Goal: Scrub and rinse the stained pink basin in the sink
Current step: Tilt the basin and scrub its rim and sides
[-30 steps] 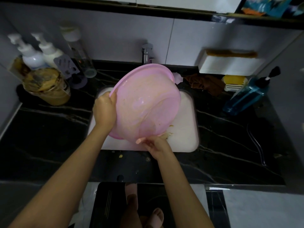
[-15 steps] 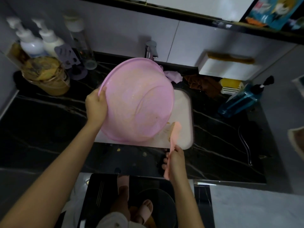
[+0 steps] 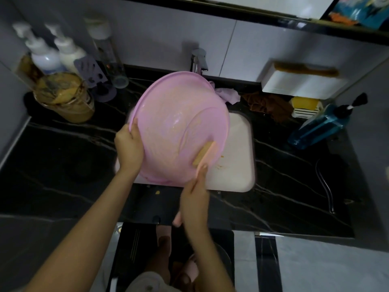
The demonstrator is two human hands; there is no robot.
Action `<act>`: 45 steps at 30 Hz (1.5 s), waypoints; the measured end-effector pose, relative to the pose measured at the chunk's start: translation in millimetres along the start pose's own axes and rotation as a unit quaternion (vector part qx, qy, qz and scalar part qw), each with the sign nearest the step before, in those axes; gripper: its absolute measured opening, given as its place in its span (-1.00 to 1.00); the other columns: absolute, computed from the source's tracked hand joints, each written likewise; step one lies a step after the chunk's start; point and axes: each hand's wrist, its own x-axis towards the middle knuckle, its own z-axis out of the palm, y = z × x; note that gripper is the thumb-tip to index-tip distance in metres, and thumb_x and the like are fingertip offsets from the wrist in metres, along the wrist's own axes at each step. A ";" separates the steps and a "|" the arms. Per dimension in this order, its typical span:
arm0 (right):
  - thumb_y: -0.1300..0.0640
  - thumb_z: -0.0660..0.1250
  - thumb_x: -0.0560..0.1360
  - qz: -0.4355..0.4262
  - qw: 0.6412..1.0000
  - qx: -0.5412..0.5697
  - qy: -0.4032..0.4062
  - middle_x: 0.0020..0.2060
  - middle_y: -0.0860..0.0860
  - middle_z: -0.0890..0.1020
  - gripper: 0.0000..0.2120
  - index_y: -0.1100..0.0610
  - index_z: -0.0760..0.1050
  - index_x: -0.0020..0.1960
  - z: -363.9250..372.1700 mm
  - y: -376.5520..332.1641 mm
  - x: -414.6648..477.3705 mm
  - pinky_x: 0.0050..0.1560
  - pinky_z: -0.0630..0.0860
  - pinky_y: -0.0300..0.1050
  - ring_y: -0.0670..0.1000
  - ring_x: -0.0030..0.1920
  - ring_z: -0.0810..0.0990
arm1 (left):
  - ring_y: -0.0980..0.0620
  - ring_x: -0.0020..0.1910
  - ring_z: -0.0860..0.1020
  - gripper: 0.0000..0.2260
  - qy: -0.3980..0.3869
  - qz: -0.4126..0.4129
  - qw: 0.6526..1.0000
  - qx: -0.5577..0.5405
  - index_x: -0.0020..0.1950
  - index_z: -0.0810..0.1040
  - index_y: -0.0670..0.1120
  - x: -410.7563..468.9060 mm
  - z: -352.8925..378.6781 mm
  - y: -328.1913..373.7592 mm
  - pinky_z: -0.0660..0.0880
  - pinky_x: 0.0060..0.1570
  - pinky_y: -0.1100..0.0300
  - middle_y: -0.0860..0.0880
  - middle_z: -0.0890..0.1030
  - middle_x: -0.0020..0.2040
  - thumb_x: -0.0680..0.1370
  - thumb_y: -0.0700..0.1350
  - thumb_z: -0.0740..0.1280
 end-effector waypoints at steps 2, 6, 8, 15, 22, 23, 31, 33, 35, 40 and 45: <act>0.12 -0.01 0.63 0.050 0.998 0.003 0.027 -0.19 0.08 0.54 -0.49 -0.04 -0.06 0.54 -12.3 -0.1 44.7 -0.10 0.44 -0.07 0.10 -0.16 0.52 | -0.04 -0.32 0.39 -0.60 0.001 0.006 1.000 0.000 -0.26 0.42 -0.26 -2.3 0.6 -0.9 0.41 -0.29 -0.02 -0.18 0.44 -0.34 0.63 0.00 0.14; 0.15 -0.01 0.64 0.106 0.993 0.052 -0.002 0.00 0.09 0.55 -0.50 0.05 -0.04 0.55 1.3 -3.2 9.0 -0.02 0.42 -0.15 0.14 0.00 0.56 | -0.07 -0.32 0.44 -0.63 -0.009 0.006 1.000 0.008 -0.23 0.44 -0.21 -12.1 5.3 -1.0 0.44 -0.28 -0.03 -0.15 0.47 -0.33 0.63 0.03 0.13; 0.16 0.01 0.64 0.056 0.995 0.070 -0.048 -0.26 0.00 0.50 -0.48 -0.11 -0.08 0.52 12.3 -14.0 -36.6 -0.16 0.46 -0.12 -0.01 -0.27 0.53 | -0.07 -0.31 0.44 -0.61 -0.009 0.007 1.000 0.013 -0.22 0.46 -0.26 -9.9 4.4 -1.6 0.44 -0.27 -0.03 -0.18 0.48 -0.32 0.63 0.01 0.14; 0.14 0.02 0.58 0.138 0.987 0.084 0.018 -0.17 0.16 0.57 -0.50 0.06 0.04 0.51 3.9 -2.4 33.9 -0.10 0.53 0.02 0.17 -0.17 0.58 | -0.01 -0.28 0.41 -0.64 -0.014 0.006 1.000 0.009 -0.21 0.47 -0.27 -10.6 2.9 2.5 0.37 -0.28 0.05 -0.19 0.48 -0.31 0.63 -0.04 0.14; 0.22 0.03 0.59 0.078 0.990 0.115 -0.031 -0.29 0.04 0.50 -0.47 0.08 0.01 0.53 25.7 -15.5 -19.1 -0.16 0.52 -0.06 -0.01 -0.31 0.50 | 0.02 -0.32 0.35 -0.67 -0.036 0.016 0.999 -0.004 -0.30 0.37 -0.18 -4.9 -2.0 -5.7 0.27 -0.34 0.12 -0.12 0.40 -0.37 0.63 -0.06 0.16; 0.20 0.01 0.60 0.080 0.991 0.108 -0.010 -0.21 0.09 0.53 -0.45 0.07 -0.07 0.55 19.8 -15.3 -1.9 -0.09 0.53 -0.01 0.05 -0.23 0.54 | 0.02 -0.32 0.33 -0.66 -0.026 0.012 1.000 -0.004 -0.30 0.35 -0.19 -2.6 -1.8 -5.8 0.25 -0.35 0.11 -0.14 0.38 -0.38 0.63 -0.08 0.15; 0.18 0.01 0.62 0.070 0.985 0.076 -0.135 -0.34 0.01 0.47 -0.47 -0.03 -0.07 0.53 7.5 -23.9 -50.6 -0.20 0.56 0.02 -0.04 -0.35 0.49 | 0.03 -0.34 0.33 -0.63 -0.043 -0.001 0.999 0.011 -0.32 0.35 -0.21 0.3 -1.3 -9.5 0.20 -0.36 0.16 -0.14 0.38 -0.37 0.64 -0.07 0.14; 0.17 0.02 0.60 0.080 0.991 0.053 -0.096 -0.34 0.01 0.46 -0.45 0.00 -0.06 0.54 6.4 -18.2 -33.1 -0.25 0.52 -0.02 -0.01 -0.34 0.49 | 0.03 -0.36 0.31 -0.62 -0.046 -0.008 0.999 0.016 -0.33 0.34 -0.22 1.0 -3.7 -4.8 0.16 -0.38 0.16 -0.13 0.36 -0.40 0.65 -0.09 0.14; 0.08 0.03 0.54 0.152 0.983 0.076 -0.071 -0.25 0.09 0.50 -0.46 0.06 0.05 0.50 4.5 -10.5 -7.2 -0.15 0.58 0.08 0.14 -0.22 0.58 | 0.07 -0.40 0.28 -0.63 -0.051 -0.017 0.998 0.018 -0.34 0.34 -0.22 0.6 -3.7 -3.6 0.15 -0.39 0.16 -0.04 0.33 -0.44 0.65 -0.09 0.14; 0.22 0.03 0.56 0.155 0.970 0.116 -0.149 -0.30 0.06 0.49 -0.52 0.15 0.05 0.47 11.1 -28.5 -34.0 -0.15 0.53 0.00 0.02 -0.32 0.51 | 0.13 -0.44 0.27 -0.61 -0.061 -0.017 0.998 0.012 -0.38 0.30 -0.16 -0.9 -4.7 -2.4 0.16 -0.41 0.16 0.00 0.32 -0.45 0.65 -0.12 0.14; 0.24 0.00 0.58 0.186 0.965 0.116 -0.145 -0.17 0.17 0.55 -0.52 0.22 -0.02 0.47 5.7 -41.8 -7.9 -0.50 0.48 -0.24 0.09 -0.24 0.57 | 0.12 -0.45 0.24 -0.56 -0.069 -0.023 0.997 0.021 -0.46 0.23 -0.08 -5.6 -6.7 5.5 0.14 -0.41 0.16 0.00 0.28 -0.48 0.64 -0.13 0.15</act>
